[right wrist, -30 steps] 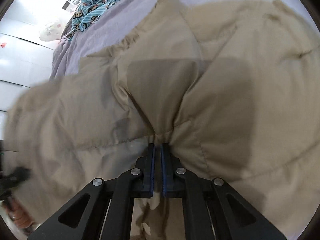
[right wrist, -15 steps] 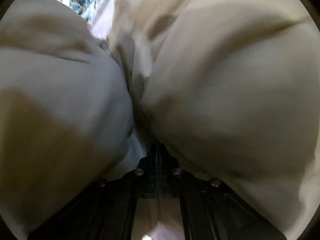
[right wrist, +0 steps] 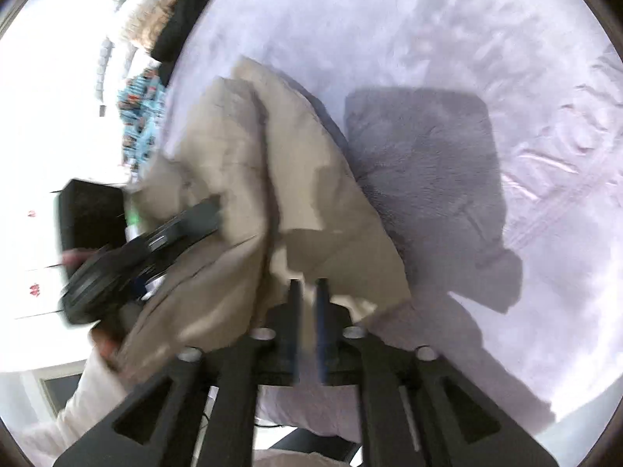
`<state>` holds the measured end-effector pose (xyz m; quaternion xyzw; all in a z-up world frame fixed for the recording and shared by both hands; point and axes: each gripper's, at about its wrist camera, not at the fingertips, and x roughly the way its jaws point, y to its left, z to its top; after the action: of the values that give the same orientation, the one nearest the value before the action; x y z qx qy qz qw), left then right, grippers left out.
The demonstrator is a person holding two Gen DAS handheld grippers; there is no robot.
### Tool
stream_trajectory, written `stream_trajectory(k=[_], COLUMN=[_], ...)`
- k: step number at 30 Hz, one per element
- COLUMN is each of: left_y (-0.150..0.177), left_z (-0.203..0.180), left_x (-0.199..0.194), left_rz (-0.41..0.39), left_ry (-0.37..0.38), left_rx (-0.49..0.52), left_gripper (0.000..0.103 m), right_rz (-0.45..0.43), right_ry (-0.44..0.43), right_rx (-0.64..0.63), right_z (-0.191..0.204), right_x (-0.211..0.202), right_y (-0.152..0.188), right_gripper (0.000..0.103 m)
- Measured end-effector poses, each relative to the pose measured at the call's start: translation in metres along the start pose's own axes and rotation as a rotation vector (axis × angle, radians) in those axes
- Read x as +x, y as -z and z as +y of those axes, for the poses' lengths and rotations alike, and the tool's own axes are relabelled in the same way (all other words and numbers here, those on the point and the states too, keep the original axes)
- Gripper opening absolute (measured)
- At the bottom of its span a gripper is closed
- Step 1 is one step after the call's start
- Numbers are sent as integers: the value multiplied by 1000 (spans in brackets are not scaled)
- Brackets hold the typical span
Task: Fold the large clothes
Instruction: 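Release the rolled jacket with both tools and withdraw them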
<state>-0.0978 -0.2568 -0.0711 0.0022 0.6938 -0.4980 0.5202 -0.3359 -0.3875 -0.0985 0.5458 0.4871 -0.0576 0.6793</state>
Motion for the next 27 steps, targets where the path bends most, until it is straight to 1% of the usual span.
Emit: stream_trajectory(k=[1,2,3,4,5,7,8,9,10,11,12,13,14,15,16,18,19,20,21,22,23,24,25,26,27], left_y=[1,2,3,3,3,4,6,9,6,9,12,17,23,28,32,44,49,53,54,55,57,59,60,60,59], left_z=[-2,-3,-5,-6,-9,-14,-21,-29,-34,-39,-41,-39,-33,-21,-8,42,62,88,107,126,138,148,150,152,151], left_x=[0,0,-1,-2,-4,-10,-19,-34,-43,-58,-74,-93,-111,-126,-138,-163,-169,-173,-168,-159,-157,-153,-150,-148,-145], left_rz=[0,1,0,-4,-11,-40,-71,-114,-150,-198,-249,-312,-362,-404,-430,-472,-482,-490,-485,-470,-464,-470,-477,-483,-488], left_ry=[-7,-11,-15,-24,-34,-69,-85,-92,-99,-116,-142,-183,-225,-277,-311,-376,-397,-423,-441,-437,-413,-387,-374,-367,-365], left_rx=[3,6,8,10,16,36,58,86,105,128,145,153,147,120,87,-57,-110,-170,-212,-263,-295,-324,-335,-334,-326], left_gripper=[61,61,61,61,61,61,61,61,61,61,61,61,61,61,61,61,61,61,61,61,62,62,62,62,62], right_rz=[-12,-23,-33,-24,-1,35,45,57,56,58,61,62,70,78,61,20,11,18,36,52,57,48,32,3,-28], right_ry=[-27,-54,-95,-124,-161,-221,-236,-234,-209,-188,-163,-138,-104,-43,20,159,206,228,227,209,176,159,148,133,91], right_rx=[-22,-51,-98,-126,-140,-126,-112,-98,-85,-72,-56,-47,-43,-53,-91,-222,-268,-283,-259,-233,-218,-220,-234,-257,-299], right_z=[3,6,16,24,32,37,36,40,38,38,40,45,45,44,45,49,46,40,32,27,27,30,35,44,61], right_x=[-10,-20,-29,-33,-34,-31,-26,-14,-8,-1,11,20,27,34,36,33,32,33,34,33,28,18,6,-9,-28], right_y=[2,6,12,17,19,17,23,20,22,20,16,13,11,8,8,7,5,4,-1,-6,-9,-9,-10,-10,-11], right_gripper=[74,93,93,93,93,93,93,93,92,89,81,45,21,10,10,9,9,9,9,9,9,10,14,15,17])
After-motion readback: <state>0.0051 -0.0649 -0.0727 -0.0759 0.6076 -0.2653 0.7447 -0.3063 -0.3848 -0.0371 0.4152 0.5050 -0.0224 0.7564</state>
